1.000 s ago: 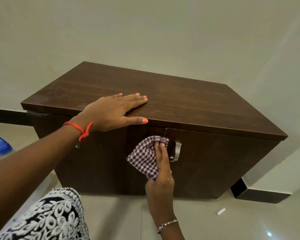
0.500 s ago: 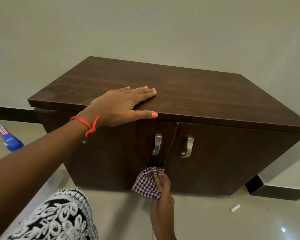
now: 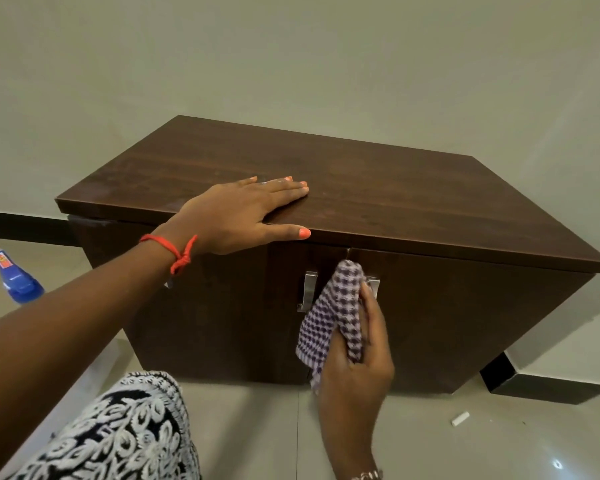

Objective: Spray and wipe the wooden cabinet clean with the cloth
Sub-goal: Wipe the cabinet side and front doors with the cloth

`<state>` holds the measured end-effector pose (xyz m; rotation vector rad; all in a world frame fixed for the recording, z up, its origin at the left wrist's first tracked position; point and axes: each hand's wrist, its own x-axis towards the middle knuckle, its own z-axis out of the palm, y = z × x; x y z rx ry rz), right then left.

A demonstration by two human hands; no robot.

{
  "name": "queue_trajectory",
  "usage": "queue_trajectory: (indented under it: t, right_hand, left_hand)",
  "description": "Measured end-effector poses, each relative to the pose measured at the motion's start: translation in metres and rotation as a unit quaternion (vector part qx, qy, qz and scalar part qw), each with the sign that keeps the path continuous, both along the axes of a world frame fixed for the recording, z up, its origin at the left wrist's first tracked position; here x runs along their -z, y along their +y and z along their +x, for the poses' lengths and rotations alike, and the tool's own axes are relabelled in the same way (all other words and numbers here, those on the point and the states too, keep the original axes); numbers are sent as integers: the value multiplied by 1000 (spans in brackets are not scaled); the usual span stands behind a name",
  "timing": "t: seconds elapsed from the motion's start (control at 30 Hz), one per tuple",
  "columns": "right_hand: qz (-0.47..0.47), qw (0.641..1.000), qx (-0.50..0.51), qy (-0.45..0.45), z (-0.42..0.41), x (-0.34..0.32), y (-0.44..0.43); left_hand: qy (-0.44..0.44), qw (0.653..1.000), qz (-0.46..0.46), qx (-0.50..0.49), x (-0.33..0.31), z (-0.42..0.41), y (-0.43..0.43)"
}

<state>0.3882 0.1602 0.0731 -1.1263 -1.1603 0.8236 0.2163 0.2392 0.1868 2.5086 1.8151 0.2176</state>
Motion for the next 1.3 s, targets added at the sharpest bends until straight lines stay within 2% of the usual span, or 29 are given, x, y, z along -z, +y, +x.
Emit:
queue_trajectory:
  t: [0.17, 0.3, 0.67, 0.77, 0.87, 1.0, 1.13, 1.3]
  right_hand:
    - [50, 993, 10, -102, -6, 11, 25]
    - [56, 992, 11, -111, -3, 32, 30]
    - [-27, 986, -17, -161, 1, 76, 21]
    - [-74, 985, -48, -147, 1, 77, 15]
    - [-110, 988, -56, -93, -1, 71, 10]
    - [-161, 987, -7, 6, -4, 66, 5]
    - [-233, 972, 30, 31, -13, 64, -8]
    - [-293, 954, -24, 57, -43, 51, -24]
  left_hand:
    - [-2, 1000, 5, -3, 2, -2, 2]
    - [-1, 1000, 3, -10, 2, -1, 2]
    - [-1, 1000, 5, 0, -2, 1, -2]
    - [-2, 1000, -7, -8, -4, 3, -4]
    - [-6, 1000, -10, -9, -5, 4, -6]
    - [-13, 1000, -10, -8, -5, 3, -5]
    - [-11, 1000, -12, -13, -5, 3, -6]
    - [-12, 1000, -13, -18, -5, 3, -6]
